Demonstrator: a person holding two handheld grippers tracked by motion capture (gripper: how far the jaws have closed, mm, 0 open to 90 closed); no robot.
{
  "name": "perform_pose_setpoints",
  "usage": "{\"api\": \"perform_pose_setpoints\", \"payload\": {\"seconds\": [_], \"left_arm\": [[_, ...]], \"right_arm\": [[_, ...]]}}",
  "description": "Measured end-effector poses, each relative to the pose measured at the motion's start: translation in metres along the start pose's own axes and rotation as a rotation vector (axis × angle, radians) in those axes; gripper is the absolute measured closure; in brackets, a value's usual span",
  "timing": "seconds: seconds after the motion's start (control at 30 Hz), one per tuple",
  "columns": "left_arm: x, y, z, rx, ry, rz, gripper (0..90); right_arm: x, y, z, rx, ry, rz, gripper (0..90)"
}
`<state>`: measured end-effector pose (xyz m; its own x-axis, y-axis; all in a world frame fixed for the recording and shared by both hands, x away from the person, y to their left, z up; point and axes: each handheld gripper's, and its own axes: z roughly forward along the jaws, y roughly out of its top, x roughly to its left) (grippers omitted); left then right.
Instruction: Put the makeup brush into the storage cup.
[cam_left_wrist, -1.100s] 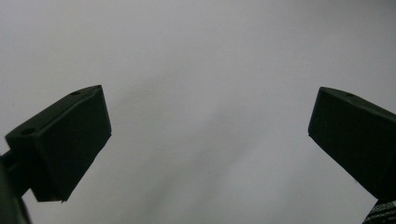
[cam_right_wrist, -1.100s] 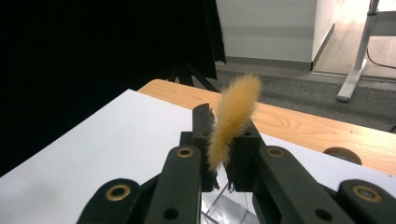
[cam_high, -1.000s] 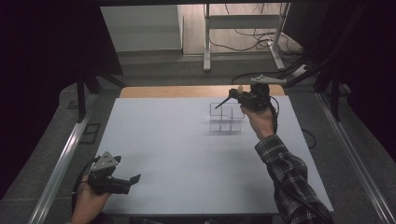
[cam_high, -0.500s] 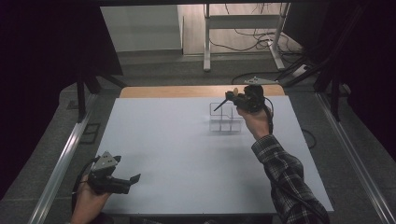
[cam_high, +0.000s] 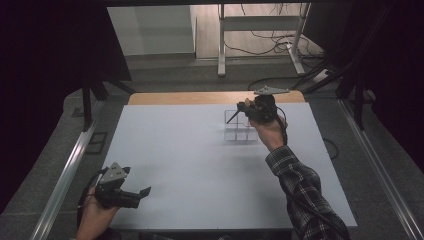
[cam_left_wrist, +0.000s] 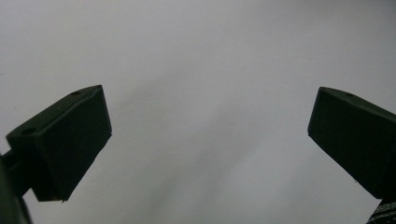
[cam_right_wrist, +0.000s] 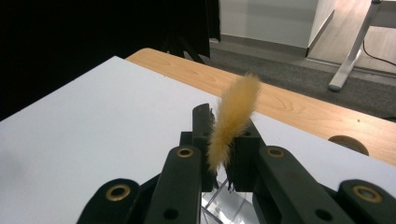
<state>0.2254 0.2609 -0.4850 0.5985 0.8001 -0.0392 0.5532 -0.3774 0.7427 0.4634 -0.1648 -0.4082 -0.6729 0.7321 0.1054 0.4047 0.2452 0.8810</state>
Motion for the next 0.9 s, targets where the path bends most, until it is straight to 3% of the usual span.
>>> {"api": "perform_pose_setpoints", "payload": {"seconds": [0.9], "left_arm": [[-0.001,0.001,0.001,0.008,-0.001,0.017,0.3]], "right_arm": [[-0.002,-0.025,0.027,0.072,-0.011,-0.010,83.8]]}}
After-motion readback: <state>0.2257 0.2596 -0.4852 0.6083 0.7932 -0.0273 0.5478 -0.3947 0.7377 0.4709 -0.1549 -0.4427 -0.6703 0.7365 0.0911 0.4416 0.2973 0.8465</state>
